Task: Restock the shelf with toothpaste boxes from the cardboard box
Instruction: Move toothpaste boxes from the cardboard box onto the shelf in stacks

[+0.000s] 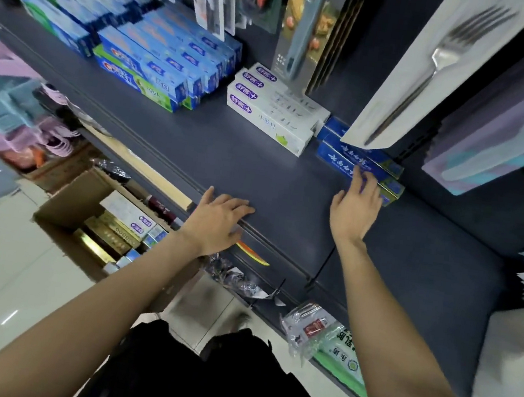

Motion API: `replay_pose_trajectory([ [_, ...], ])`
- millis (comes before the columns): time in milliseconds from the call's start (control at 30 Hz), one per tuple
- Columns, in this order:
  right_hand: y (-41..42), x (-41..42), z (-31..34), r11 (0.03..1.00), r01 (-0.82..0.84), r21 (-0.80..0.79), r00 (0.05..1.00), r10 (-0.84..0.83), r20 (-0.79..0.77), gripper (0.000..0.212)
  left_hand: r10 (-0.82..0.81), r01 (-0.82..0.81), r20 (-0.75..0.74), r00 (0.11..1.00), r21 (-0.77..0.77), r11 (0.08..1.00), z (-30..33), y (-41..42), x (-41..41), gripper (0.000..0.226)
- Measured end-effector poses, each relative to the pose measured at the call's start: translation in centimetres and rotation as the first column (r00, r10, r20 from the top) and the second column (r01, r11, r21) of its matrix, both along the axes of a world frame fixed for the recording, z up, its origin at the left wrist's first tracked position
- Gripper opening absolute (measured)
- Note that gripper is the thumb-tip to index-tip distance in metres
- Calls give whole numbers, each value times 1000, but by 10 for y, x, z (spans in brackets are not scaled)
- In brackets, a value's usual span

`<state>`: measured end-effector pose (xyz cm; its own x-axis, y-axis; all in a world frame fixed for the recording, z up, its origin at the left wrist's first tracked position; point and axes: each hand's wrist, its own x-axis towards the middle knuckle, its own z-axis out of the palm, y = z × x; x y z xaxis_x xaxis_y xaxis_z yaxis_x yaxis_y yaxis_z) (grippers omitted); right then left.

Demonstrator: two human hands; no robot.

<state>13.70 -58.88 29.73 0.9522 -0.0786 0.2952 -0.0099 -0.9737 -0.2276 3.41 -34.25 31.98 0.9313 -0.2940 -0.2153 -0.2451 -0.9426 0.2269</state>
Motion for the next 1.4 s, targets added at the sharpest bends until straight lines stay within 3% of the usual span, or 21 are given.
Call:
replay_pose_trajectory([
  [67, 21, -29, 10, 982, -67, 175, 995, 78, -58, 52, 55, -45, 142, 988, -72, 996, 1, 16, -14, 44],
  [167, 61, -97, 30, 836, -197, 512, 951, 289, -106, 29, 255, -190, 232, 939, -269, 944, -1, 53, -50, 42],
  [233, 92, -144, 38, 752, -242, 613, 884, 431, -180, 22, 367, -288, 199, 909, -337, 896, -4, 88, -78, 37],
  [333, 142, -192, 30, 672, -263, 693, 719, 615, -323, 26, 467, -415, 114, 877, -311, 855, -19, 152, -117, 34],
  [433, 196, -212, 13, 655, -227, 721, 605, 675, -423, 34, 514, -510, -39, 857, -211, 834, -39, 219, -144, 28],
  [500, 228, -214, -10, 647, -197, 737, 601, 673, -431, 34, 507, -522, -136, 851, -123, 844, -54, 260, -152, 28],
  [633, 281, -199, -84, 739, -200, 643, 638, 596, -487, 29, 483, -490, -195, 853, 17, 872, -106, 319, -155, 36],
  [767, 316, -174, -176, 864, -208, 459, 578, 487, -655, 37, 438, -454, -228, 869, -18, 891, -175, 334, -127, 39],
  [933, 342, -149, -291, 950, -192, 245, 518, 310, -797, 56, 501, -548, -336, 797, -54, 835, -274, 317, -82, 50],
  [1100, 362, -141, -376, 924, -382, -6, 582, 235, -778, 80, 497, -562, -447, 744, -15, 827, -360, 300, -51, 60],
  [1200, 369, -143, -404, 923, -371, -101, 640, 176, -748, 89, 541, -672, -541, 644, -62, 738, -395, 293, -38, 63],
  [1300, 373, -138, -418, 956, -286, -71, 704, 160, -692, 81, 521, -663, -524, 674, -118, 739, -421, 286, -33, 61],
  [1400, 374, -131, -405, 980, -72, 185, 654, 186, -733, 68, 575, -688, -418, 703, -197, 698, -428, 283, -36, 56],
])
